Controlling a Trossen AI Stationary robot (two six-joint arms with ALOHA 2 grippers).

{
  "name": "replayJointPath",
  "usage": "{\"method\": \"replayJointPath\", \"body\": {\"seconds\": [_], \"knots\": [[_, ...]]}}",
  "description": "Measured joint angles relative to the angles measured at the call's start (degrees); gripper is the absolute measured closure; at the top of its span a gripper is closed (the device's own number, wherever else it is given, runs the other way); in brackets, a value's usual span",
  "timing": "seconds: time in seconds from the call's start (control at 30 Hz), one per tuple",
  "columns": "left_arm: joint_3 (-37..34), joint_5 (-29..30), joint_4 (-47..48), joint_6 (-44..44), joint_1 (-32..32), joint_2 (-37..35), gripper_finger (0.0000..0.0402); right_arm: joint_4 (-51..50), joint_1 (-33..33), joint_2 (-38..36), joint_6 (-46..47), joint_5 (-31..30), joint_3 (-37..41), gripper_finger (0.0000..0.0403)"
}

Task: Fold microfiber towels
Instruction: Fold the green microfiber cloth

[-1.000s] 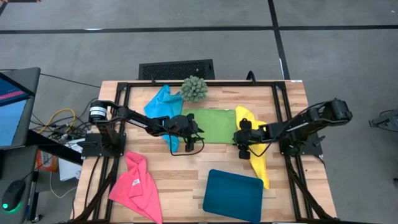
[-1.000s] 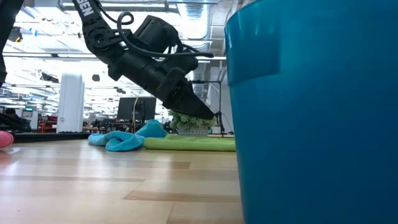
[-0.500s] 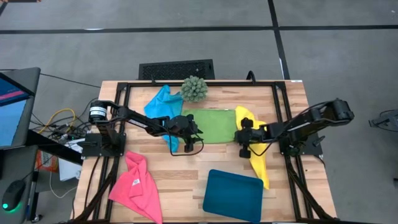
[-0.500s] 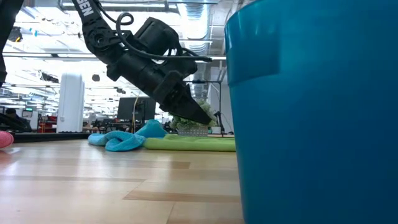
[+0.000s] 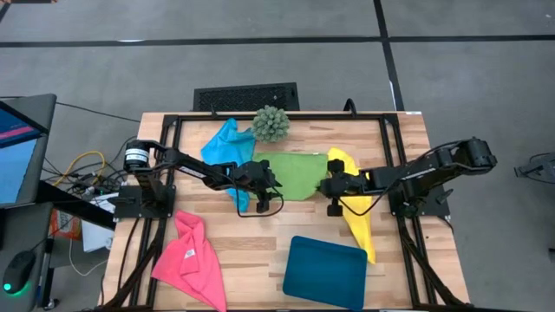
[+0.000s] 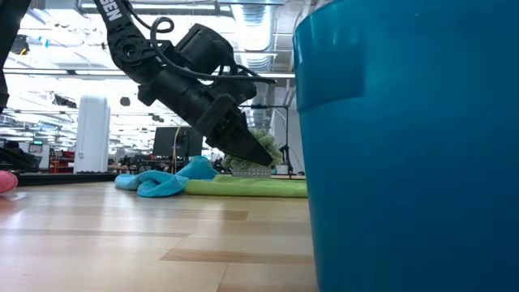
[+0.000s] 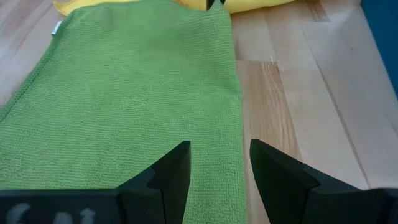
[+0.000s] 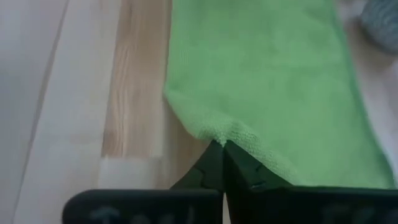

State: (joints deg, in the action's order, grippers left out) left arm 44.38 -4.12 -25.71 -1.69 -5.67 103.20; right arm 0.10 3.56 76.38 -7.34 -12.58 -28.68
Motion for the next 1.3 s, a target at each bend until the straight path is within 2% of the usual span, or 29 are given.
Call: {"method": "replayJointPath", "body": {"seconds": [0.27, 0.47, 0.93, 1.13, 1.3], "knots": [[0.00, -0.02, 0.93, 0.26, 0.00, 0.00, 0.0242, 4.33, -2.99, 0.31, -2.73, 1.31, -1.84, 0.0376], [0.00, -0.02, 1.36, 0.22, -0.02, 0.00, 0.0242, 11.38, -4.09, 5.91, -3.83, 6.24, -2.41, 0.0380], [0.00, 0.00, 3.42, 0.48, -0.02, -0.26, 0.0242, 12.04, -3.31, 21.04, -10.84, 6.73, -14.78, 0.0377], [0.02, 0.15, 5.57, 0.48, -0.04, -1.63, 0.0242, 11.08, -3.24, 23.43, -12.31, 6.86, -16.99, 0.0372], [-0.02, 0.95, 8.40, 0.49, -0.04, -4.14, 0.0242, 12.19, -3.20, 24.13, -12.76, 9.68, -17.54, 0.0370]]}}
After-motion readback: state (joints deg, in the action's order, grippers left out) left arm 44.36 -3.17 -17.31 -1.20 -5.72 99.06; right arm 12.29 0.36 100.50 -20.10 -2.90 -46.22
